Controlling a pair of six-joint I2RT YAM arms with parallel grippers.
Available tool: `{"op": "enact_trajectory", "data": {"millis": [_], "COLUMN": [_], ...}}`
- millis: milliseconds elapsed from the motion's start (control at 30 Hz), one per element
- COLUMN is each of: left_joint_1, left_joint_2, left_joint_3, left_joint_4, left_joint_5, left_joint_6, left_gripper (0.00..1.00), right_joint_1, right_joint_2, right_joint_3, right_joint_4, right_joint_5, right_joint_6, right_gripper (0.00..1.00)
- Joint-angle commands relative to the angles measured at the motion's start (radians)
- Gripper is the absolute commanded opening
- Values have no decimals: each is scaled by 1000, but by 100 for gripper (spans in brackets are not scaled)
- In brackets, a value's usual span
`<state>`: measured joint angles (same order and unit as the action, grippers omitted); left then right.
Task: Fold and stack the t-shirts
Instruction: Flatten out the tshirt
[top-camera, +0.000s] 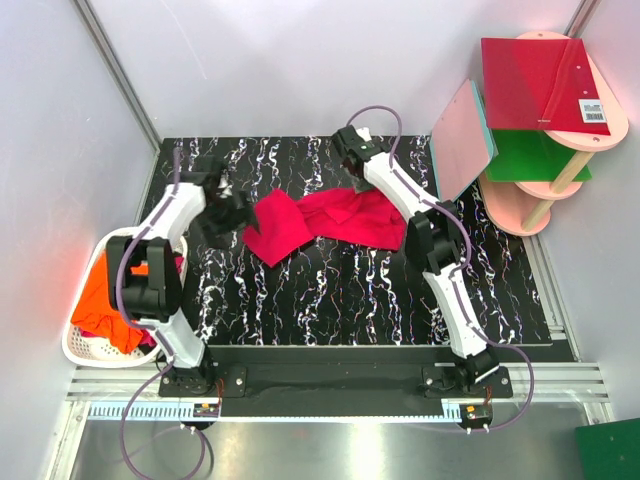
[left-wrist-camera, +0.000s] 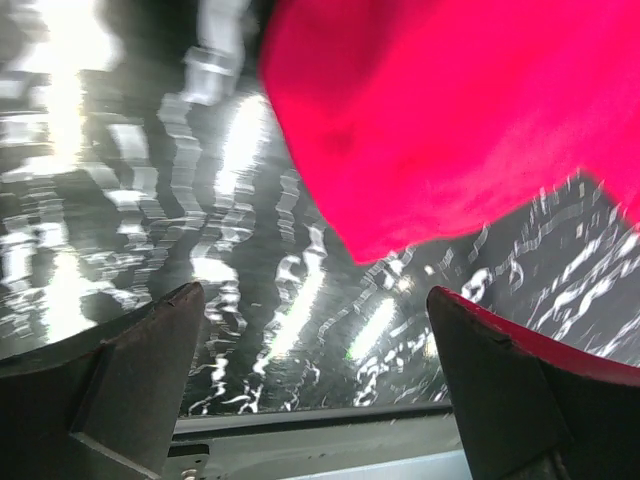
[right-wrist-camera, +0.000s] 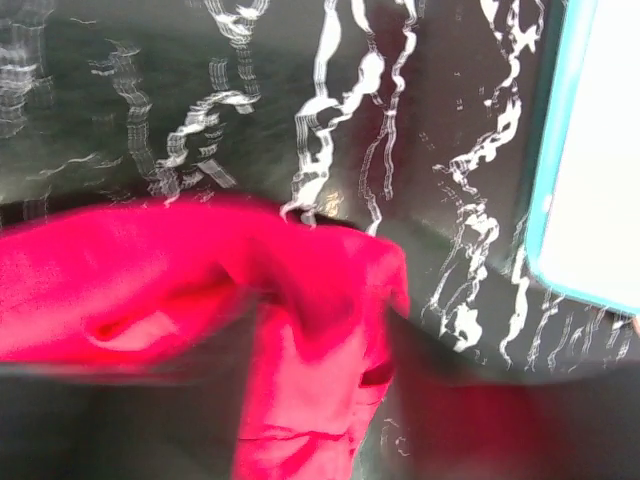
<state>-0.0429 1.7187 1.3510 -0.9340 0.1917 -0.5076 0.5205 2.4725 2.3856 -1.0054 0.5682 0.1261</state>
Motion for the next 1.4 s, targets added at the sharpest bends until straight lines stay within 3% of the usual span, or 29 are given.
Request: {"op": "enact_trajectory", "data": {"millis": [0,133,233,333,467,567,733,1100,1167,1200,1233,1267,1367], "left_joint_1": [-135,-222,-245,-247,-247,-247,-247,-247,-247,-247,-247,-247,-247], "left_joint_2": [48,99,137,163,176,180,190,162,157,157,156,156,159], "left_joint_3": [71,178,235,250,240,234,231,201,201,201,200,197,192], "left_joint_4": [15,3,-18,-34,-38,-40,-40,-39,-40,-39,-39,-39,-40], "left_joint_5": [42,17,6,-4,-23,-26,-29,-51,-54,-57,-57,-58,-63], "left_joint_6": [61,86,89,90,98,103,112,124,124,123,123,121,121], "left_gripper": [99,99,99,99,99,99,99,99,99,99,99,99,99], "right_joint_1": [-14,-13,-16,-25,-97,-120,-126,-126,-126,-126,-126,-126,-126], "right_joint_2": [-6,-81,-155,-228,-325,-342,-285,-78,-54,-49,-38,-37,-46], "right_joint_3": [49,-3,-74,-155,-364,-463,-473,-270,-235,-224,-203,-195,-180], "right_joint_4": [8,14,28,37,132,224,246,260,260,260,260,261,258], "right_joint_5": [32,-77,-239,-398,-710,-760,-780,-763,-754,-755,-761,-763,-789], "right_joint_6": [53,56,76,157,395,461,486,506,498,494,488,486,481], "right_gripper": [97,100,99,97,90,88,85,73,68,60,51,22,1]}}
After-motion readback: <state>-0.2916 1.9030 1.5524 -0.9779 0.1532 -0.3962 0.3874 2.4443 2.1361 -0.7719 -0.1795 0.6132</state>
